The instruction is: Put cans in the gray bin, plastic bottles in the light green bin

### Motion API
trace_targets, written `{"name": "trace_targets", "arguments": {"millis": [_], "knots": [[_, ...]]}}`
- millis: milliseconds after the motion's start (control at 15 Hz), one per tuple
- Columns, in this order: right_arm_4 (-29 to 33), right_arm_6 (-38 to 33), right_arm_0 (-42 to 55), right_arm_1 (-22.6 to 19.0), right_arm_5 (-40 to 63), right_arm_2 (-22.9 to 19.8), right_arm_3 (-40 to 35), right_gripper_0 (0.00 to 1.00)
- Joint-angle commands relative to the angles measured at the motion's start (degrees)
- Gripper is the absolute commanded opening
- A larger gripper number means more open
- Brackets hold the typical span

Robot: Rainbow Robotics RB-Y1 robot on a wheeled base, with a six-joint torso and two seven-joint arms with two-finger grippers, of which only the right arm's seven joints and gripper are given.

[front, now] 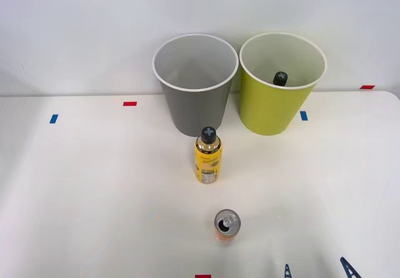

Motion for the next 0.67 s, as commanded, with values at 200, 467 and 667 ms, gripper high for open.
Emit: {"name": "trace_targets", "arguments": {"millis": [200, 467, 667], "knots": [[0.0, 0.0, 0.0, 0.0, 0.0, 0.0, 0.0, 0.94], [0.0, 0.0, 0.0, 0.0, 0.0, 0.0, 0.0, 0.94], [0.0, 0.0, 0.0, 0.0, 0.0, 0.0, 0.0, 0.94]]}}
